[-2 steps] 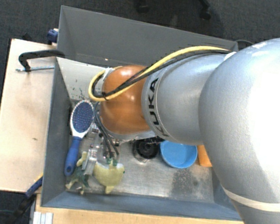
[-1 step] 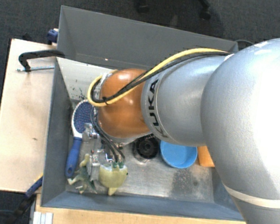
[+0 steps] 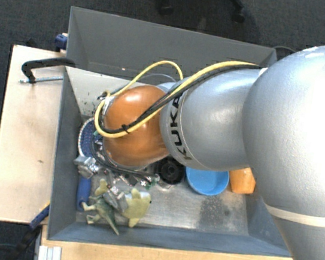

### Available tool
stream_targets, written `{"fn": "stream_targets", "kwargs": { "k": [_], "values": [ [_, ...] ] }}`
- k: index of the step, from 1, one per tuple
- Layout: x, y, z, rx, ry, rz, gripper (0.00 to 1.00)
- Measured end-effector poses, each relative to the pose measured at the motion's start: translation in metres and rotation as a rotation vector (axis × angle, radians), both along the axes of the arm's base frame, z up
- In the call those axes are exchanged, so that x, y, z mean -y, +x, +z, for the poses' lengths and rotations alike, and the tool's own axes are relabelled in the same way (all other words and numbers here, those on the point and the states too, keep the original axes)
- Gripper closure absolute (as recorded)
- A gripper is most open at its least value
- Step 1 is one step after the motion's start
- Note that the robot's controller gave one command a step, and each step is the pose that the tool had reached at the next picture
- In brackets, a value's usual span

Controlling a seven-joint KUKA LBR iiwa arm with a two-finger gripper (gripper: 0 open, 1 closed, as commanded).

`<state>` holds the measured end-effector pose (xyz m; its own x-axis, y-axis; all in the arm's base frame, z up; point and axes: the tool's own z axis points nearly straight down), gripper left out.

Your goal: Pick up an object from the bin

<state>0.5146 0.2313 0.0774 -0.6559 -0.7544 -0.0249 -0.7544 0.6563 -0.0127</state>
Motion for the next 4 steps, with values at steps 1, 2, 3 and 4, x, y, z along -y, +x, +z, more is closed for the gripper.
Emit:
{"fn": "stream_targets", "kwargs": {
  "k": [1,2,3,4],
  "values": [
    [-0.004,-0.002,-0.003,-0.004,-0.009,0.418,0.0],
    [-0.005,0.003,0.004,0.008,-0.008,0.42,1.0],
    [0.022,0.011,0.153,-0.007,-0.013,0.493,1.0],
    [0.07,0.045,0.092,-0.021,-0.021,0.904,1.0]
  ]
}}
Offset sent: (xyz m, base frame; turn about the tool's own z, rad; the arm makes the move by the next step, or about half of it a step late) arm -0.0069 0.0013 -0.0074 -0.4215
